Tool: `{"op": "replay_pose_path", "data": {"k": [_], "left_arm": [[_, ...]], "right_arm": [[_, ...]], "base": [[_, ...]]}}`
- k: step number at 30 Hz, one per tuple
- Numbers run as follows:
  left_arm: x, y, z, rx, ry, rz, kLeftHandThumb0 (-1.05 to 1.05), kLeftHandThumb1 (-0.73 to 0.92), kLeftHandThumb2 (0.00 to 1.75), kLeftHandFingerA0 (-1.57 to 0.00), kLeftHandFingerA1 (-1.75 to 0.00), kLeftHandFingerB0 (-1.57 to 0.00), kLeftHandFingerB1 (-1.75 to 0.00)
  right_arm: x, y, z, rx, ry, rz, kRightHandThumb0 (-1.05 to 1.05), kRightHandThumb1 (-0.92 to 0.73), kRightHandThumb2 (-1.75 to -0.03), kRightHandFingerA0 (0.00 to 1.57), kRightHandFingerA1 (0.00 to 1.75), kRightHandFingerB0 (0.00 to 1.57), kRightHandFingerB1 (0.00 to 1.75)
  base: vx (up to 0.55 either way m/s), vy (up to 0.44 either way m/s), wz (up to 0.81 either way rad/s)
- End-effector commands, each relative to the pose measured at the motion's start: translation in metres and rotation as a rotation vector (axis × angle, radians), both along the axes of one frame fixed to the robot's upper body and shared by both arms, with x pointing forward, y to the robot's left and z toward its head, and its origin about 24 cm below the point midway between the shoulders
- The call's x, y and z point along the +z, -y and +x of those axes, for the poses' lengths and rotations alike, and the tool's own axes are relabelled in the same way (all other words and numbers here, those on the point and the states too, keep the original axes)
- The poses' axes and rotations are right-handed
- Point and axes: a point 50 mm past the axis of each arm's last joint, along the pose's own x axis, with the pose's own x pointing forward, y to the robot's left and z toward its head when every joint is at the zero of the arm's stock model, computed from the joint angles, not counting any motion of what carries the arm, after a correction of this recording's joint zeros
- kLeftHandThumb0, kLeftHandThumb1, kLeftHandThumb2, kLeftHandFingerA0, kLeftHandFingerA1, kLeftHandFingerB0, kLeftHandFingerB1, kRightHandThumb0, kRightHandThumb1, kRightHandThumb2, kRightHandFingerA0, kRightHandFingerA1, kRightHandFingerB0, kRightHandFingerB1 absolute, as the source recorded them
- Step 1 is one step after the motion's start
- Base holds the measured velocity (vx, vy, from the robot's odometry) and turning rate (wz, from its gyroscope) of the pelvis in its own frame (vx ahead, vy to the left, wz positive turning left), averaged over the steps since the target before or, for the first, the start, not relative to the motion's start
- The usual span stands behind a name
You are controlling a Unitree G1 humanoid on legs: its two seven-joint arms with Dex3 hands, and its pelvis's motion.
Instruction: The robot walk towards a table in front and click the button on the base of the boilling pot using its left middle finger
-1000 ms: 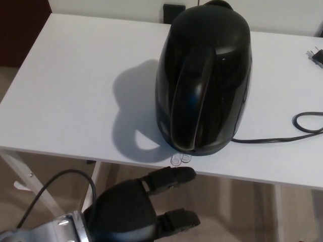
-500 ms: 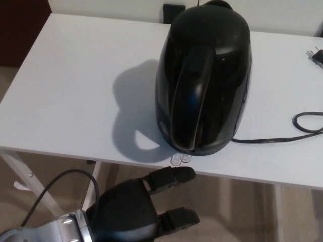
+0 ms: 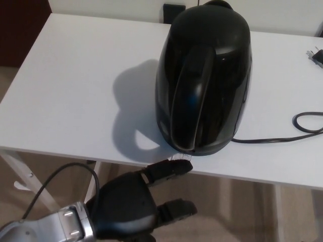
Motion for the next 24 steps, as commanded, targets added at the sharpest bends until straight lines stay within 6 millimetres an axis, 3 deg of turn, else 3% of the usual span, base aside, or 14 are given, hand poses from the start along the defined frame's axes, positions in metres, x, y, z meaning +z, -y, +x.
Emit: {"op": "replay_pose_path", "data": {"k": [1, 24], "left_arm": [[-0.001, -0.001, 0.006, 0.030, -0.004, 0.028, -0.71, 0.79, 0.64, -0.31, -0.31, -0.28, -0.31], [-0.012, 0.002, 0.013, 0.056, -0.015, 0.082, -0.72, 0.78, 0.64, -0.30, -0.31, -0.28, -0.31]], "right_arm": [[0.001, 0.004, -0.001, -0.006, 0.000, -0.025, -0.40, -0.65, -0.59, 0.63, 0.44, 0.35, 0.33], [0.006, 0.004, 0.005, 0.001, 0.007, -0.021, -0.42, -0.65, -0.59, 0.67, 0.43, 0.34, 0.33]], "base": [[0.00, 0.000, 0.00], [0.00, 0.000, 0.00]]}}
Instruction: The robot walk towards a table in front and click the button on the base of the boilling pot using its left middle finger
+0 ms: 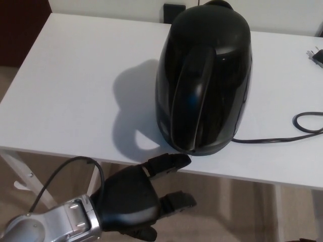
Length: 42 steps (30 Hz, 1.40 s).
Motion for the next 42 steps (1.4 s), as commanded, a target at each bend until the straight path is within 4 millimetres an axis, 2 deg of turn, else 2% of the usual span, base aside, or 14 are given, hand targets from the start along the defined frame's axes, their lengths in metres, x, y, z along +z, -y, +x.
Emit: {"op": "replay_pose_path", "data": {"k": [1, 3, 4, 10, 19, 20, 21, 25, 29, 30, 36, 37, 40, 42], "left_arm": [[-0.007, -0.002, 0.002, 0.018, -0.002, 0.051, -0.73, 0.79, 0.64, -0.32, -0.32, -0.30, -0.31], [-0.011, -0.003, 0.001, 0.011, 0.001, 0.036, -0.73, 0.79, 0.64, -0.34, -0.32, -0.32, -0.32], [-0.017, -0.003, 0.000, 0.014, -0.020, 0.024, -0.80, 0.66, 1.01, -0.30, -0.47, -0.25, -0.43], [-0.025, -0.003, -0.006, 0.036, -0.072, 0.088, -0.73, 0.79, 0.64, -0.30, -0.31, -0.30, -0.31], [-0.026, -0.003, -0.011, 0.017, -0.064, 0.085, -0.73, 0.79, 0.64, -0.33, -0.32, -0.31, -0.32], [-0.024, -0.003, -0.012, -0.003, -0.054, 0.051, -0.80, 0.67, 1.01, -0.32, -0.48, -0.22, -0.42], [-0.021, -0.003, -0.015, -0.009, -0.066, 0.040, -0.73, 0.77, 0.64, -0.34, -0.31, -0.32, -0.31], [-0.013, -0.004, -0.023, -0.044, -0.041, -0.004, -0.78, 0.65, 1.00, -0.32, -0.48, -0.21, -0.42], [-0.012, -0.008, -0.044, -0.052, -0.098, 0.008, -0.73, 0.77, 0.63, -0.33, -0.32, -0.31, -0.32], [-0.014, -0.010, -0.049, -0.044, -0.120, 0.024, -0.82, 0.61, 0.97, -0.41, -0.48, -0.31, -0.42], [-0.068, -0.050, -0.085, 0.189, -0.393, 0.032, -0.72, 0.75, 0.63, -0.35, -0.32, -0.30, -0.31], [-0.076, -0.057, -0.090, 0.235, -0.433, 0.031, -0.75, 0.61, 0.98, -0.35, -0.50, -0.17, -0.40], [-0.091, -0.076, -0.096, 0.352, -0.513, 0.023, -0.70, 0.61, 0.99, -0.34, -0.51, -0.16, -0.41], [-0.103, -0.091, -0.101, 0.458, -0.562, 0.046, -0.70, 0.78, 0.64, -0.37, -0.33, -0.30, -0.30]], "right_arm": [[0.003, 0.006, 0.001, -0.005, -0.008, -0.018, -0.41, -0.66, -0.59, 0.66, 0.43, 0.34, 0.33], [0.003, 0.006, 0.001, -0.003, -0.008, -0.021, -0.40, -0.66, -0.59, 0.66, 0.43, 0.34, 0.33], [0.003, 0.006, 0.001, -0.002, -0.006, -0.025, -0.39, -0.66, -0.59, 0.67, 0.43, 0.34, 0.33], [0.002, 0.005, -0.002, 0.000, -0.008, -0.018, -0.39, -0.66, -0.59, 0.69, 0.44, 0.36, 0.33], [0.001, 0.005, -0.004, -0.001, -0.013, -0.023, -0.38, -0.66, -0.59, 0.69, 0.44, 0.35, 0.33], [0.001, 0.005, -0.004, -0.005, -0.010, -0.020, -0.47, -0.55, -0.80, 0.63, 0.56, 0.29, 0.44], [0.001, 0.006, -0.004, -0.003, -0.011, -0.027, -0.48, -0.55, -0.80, 0.64, 0.57, 0.30, 0.44], [0.001, 0.005, -0.001, -0.009, -0.009, -0.014, -0.40, -0.66, -0.59, 0.64, 0.43, 0.34, 0.33], [0.001, 0.006, -0.003, 0.002, -0.009, -0.015, -0.51, -0.55, -0.80, 0.60, 0.56, 0.29, 0.45], [0.000, 0.006, -0.005, 0.004, -0.011, -0.012, -0.41, -0.66, -0.59, 0.67, 0.44, 0.33, 0.33], [-0.004, 0.006, -0.013, -0.003, -0.037, -0.018, -0.48, -0.55, -0.81, 0.59, 0.56, 0.29, 0.44], [-0.005, 0.006, -0.015, -0.011, -0.044, -0.012, -0.39, -0.66, -0.59, 0.66, 0.43, 0.34, 0.33], [-0.007, 0.006, -0.019, -0.019, -0.042, -0.006, -0.40, -0.66, -0.59, 0.66, 0.43, 0.34, 0.33], [-0.010, 0.006, -0.023, -0.027, -0.050, -0.005, -0.38, -0.66, -0.59, 0.64, 0.43, 0.35, 0.33]], "base": [[0.00, 0.000, 0.00], [0.00, 0.000, 0.00], [0.00, 0.000, 0.00], [0.00, 0.000, 0.00], [0.00, 0.000, 0.00], [0.00, 0.000, 0.00], [0.00, 0.000, 0.00], [0.00, 0.000, 0.00], [0.00, 0.000, 0.00], [0.00, 0.000, 0.00], [0.00, 0.000, 0.00], [0.00, 0.000, 0.00], [0.00, 0.000, 0.00], [0.00, 0.000, 0.00]]}}
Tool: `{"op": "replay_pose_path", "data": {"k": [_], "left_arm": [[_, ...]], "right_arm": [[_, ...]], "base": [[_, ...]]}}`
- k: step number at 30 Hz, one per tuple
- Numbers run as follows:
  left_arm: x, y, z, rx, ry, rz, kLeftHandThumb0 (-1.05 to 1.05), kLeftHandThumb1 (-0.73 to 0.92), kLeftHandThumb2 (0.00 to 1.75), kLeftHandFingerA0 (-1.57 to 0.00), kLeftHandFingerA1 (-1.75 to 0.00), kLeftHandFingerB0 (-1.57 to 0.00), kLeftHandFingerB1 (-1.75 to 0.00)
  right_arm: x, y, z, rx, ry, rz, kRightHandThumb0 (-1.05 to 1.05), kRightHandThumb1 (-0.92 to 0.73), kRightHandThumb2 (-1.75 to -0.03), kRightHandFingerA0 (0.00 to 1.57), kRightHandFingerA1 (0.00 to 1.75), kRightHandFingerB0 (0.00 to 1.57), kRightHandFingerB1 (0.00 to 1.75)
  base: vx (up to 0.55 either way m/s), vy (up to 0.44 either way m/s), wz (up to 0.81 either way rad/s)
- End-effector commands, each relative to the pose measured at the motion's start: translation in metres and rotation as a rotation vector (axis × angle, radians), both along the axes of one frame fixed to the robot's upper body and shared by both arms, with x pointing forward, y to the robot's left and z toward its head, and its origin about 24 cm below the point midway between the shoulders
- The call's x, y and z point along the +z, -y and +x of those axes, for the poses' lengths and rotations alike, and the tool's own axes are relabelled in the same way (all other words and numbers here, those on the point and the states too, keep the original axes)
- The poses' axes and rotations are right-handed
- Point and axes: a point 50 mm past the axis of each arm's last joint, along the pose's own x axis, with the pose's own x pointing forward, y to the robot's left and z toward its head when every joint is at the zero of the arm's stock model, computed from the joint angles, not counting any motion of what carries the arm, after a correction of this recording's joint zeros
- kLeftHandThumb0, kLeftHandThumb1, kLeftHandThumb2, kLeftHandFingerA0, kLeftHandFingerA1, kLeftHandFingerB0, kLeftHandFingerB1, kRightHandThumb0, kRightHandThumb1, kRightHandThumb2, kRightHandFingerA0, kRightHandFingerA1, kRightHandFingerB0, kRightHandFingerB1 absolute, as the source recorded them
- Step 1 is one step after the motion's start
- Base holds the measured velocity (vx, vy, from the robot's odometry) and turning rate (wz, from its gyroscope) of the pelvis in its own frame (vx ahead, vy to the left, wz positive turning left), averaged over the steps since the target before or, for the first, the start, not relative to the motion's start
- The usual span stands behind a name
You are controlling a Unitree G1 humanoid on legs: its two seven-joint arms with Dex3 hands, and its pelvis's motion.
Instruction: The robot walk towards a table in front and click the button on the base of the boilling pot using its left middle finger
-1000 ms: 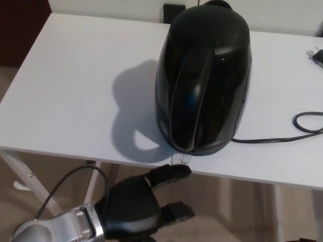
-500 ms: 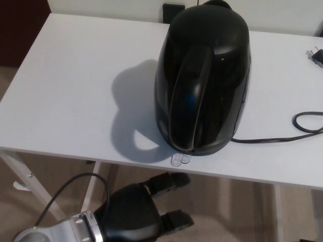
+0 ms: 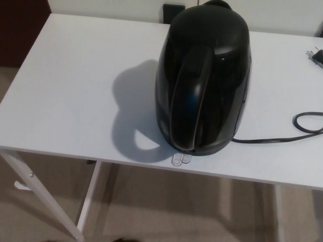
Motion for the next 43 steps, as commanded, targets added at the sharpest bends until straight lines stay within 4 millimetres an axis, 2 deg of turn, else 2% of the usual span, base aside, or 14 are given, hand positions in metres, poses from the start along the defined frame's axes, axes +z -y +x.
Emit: {"op": "replay_pose_path", "data": {"k": [1, 3, 4, 8, 9, 10, 11, 14, 17, 22, 23, 27, 28, 43], "left_arm": [[-0.019, -0.031, -0.007, 0.257, -0.096, -0.009, -0.70, 0.78, 0.64, -0.37, -0.33, -0.30, -0.30], [-0.030, -0.048, -0.012, 0.366, -0.133, 0.006, -0.70, 0.82, 0.65, -0.35, -0.33, -0.27, -0.30], [-0.035, -0.056, -0.013, 0.436, -0.152, 0.013, -0.73, 0.66, 0.93, -0.28, -0.45, -0.22, -0.42], [-0.041, -0.076, -0.009, 0.681, -0.226, -0.058, -0.73, 0.66, 0.94, -0.30, -0.47, -0.21, -0.42], [-0.043, -0.085, -0.008, 0.885, -0.317, -0.137, -0.72, 0.63, 0.91, -0.27, -0.46, -0.20, -0.41], [-0.042, -0.088, -0.007, 0.976, -0.364, -0.225, -0.64, 0.75, 0.63, -0.33, -0.37, -0.25, -0.30], [-0.043, -0.090, -0.007, 1.017, -0.386, -0.257, -0.68, 0.63, 0.85, -0.26, -0.46, -0.20, -0.41], [-0.047, -0.105, -0.009, 1.238, -0.490, -0.351, -0.71, 0.66, 0.91, -0.23, -0.47, -0.12, -0.40], [-0.049, -0.116, -0.015, 1.339, -0.529, -0.374, -0.67, 0.64, 0.88, -0.23, -0.47, -0.11, -0.40], [-0.045, -0.123, -0.011, 1.340, -0.504, -0.350, -0.60, 0.60, 0.81, -0.21, -0.46, -0.14, -0.39], [-0.045, -0.123, -0.010, 1.335, -0.493, -0.339, -0.53, 0.71, 0.62, -0.29, -0.38, -0.19, -0.30], [-0.044, -0.123, -0.009, 1.311, -0.487, -0.325, -0.53, 0.70, 0.61, -0.27, -0.38, -0.19, -0.29], [-0.044, -0.123, -0.007, 1.314, -0.487, -0.334, -0.59, 0.57, 0.79, -0.21, -0.46, -0.14, -0.39], [-0.045, -0.123, -0.007, 1.293, -0.526, -0.337, -0.59, 0.55, 0.80, -0.22, -0.47, -0.13, -0.40]], "right_arm": [[-0.004, 0.004, -0.010, -0.018, -0.010, -0.005, -0.38, -0.66, -0.59, 0.64, 0.43, 0.35, 0.33], [-0.005, 0.004, -0.015, -0.030, -0.009, -0.005, -0.38, -0.67, -0.59, 0.62, 0.43, 0.35, 0.33], [-0.006, 0.005, -0.017, -0.037, -0.009, -0.010, -0.38, -0.67, -0.60, 0.59, 0.43, 0.36, 0.34], [-0.006, 0.004, -0.014, -0.070, 0.021, 0.012, -0.38, -0.68, -0.60, 0.56, 0.44, 0.35, 0.35], [-0.005, 0.004, -0.013, -0.086, 0.028, 0.010, -0.41, -0.69, -0.60, 0.53, 0.43, 0.35, 0.35], [-0.005, 0.004, -0.013, -0.096, 0.032, 0.015, -0.42, -0.70, -0.61, 0.51, 0.42, 0.35, 0.35], [-0.005, 0.004, -0.013, -0.104, 0.034, 0.021, -0.43, -0.70, -0.61, 0.49, 0.42, 0.35, 0.35], [-0.006, 0.004, -0.017, -0.129, 0.038, 0.039, -0.47, -0.71, -0.61, 0.47, 0.41, 0.36, 0.35], [-0.007, 0.003, -0.020, -0.095, 0.032, 0.021, -0.50, -0.71, -0.62, 0.49, 0.41, 0.35, 0.35], [-0.004, 0.003, -0.014, -0.114, 0.043, 0.031, -0.44, -0.71, -0.61, 0.50, 0.42, 0.38, 0.35], [-0.003, 0.004, -0.012, -0.111, 0.048, 0.025, -0.44, -0.71, -0.61, 0.50, 0.42, 0.37, 0.35], [-0.003, 0.004, -0.011, -0.109, 0.055, 0.030, -0.44, -0.70, -0.61, 0.49, 0.43, 0.36, 0.36], [-0.002, 0.003, -0.008, -0.109, 0.059, 0.030, -0.44, -0.70, -0.61, 0.49, 0.43, 0.36, 0.36], [0.000, 0.005, -0.008, -0.106, 0.070, 0.032, -0.44, -0.69, -0.60, 0.51, 0.44, 0.37, 0.36]], "base": [[0.00, 0.000, 0.00], [0.00, 0.000, 0.00], [0.00, 0.000, 0.00], [0.00, 0.000, 0.00], [0.00, 0.000, 0.00], [0.00, 0.000, 0.00], [0.00, 0.000, 0.00], [0.00, 0.000, 0.00], [0.00, 0.000, 0.00], [0.00, 0.000, 0.00], [0.00, 0.000, 0.00], [0.00, 0.000, 0.00], [0.00, 0.000, 0.00], [0.00, 0.000, 0.00]]}}
